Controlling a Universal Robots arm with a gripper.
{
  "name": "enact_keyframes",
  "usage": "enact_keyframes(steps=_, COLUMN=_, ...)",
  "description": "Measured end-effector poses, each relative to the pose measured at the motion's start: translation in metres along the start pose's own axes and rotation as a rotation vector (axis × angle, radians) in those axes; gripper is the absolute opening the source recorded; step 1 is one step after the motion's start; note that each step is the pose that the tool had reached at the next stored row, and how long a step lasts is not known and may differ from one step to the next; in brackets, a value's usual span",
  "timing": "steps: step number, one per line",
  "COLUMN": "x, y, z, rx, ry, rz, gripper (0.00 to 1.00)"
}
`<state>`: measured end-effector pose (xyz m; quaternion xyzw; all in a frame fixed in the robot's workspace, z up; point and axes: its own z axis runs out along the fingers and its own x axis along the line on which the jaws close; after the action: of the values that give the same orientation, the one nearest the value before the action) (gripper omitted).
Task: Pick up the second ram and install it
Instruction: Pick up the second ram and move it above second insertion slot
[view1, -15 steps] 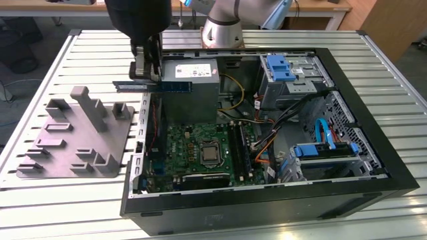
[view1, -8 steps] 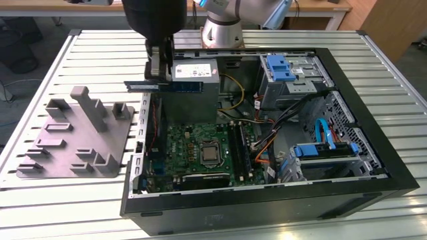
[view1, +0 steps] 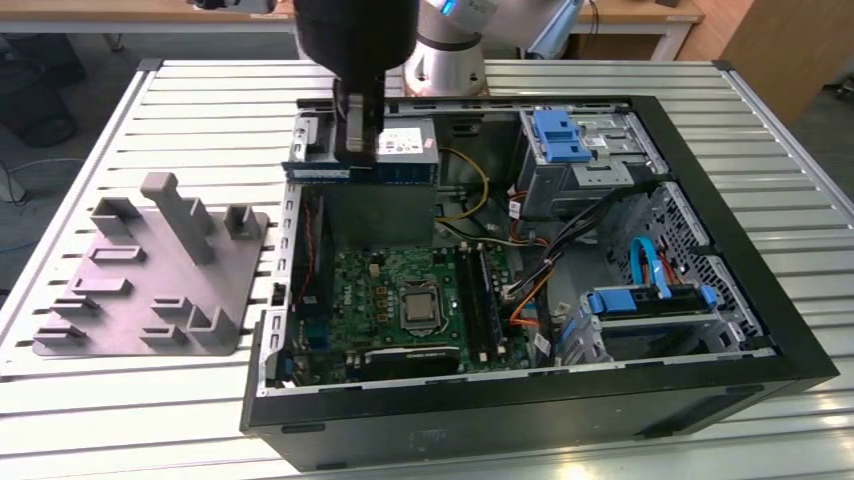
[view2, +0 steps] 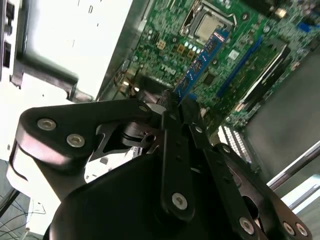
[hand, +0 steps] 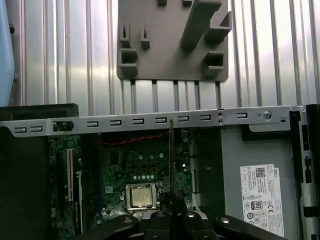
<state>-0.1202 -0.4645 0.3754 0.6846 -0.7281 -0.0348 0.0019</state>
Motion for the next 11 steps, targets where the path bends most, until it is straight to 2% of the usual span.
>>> enact_keyframes(steps=11, x=-0.0026, y=-0.0385, z=0.0001, rx=-0.0005, ry=0.0000, rz=0.000, gripper=0.14)
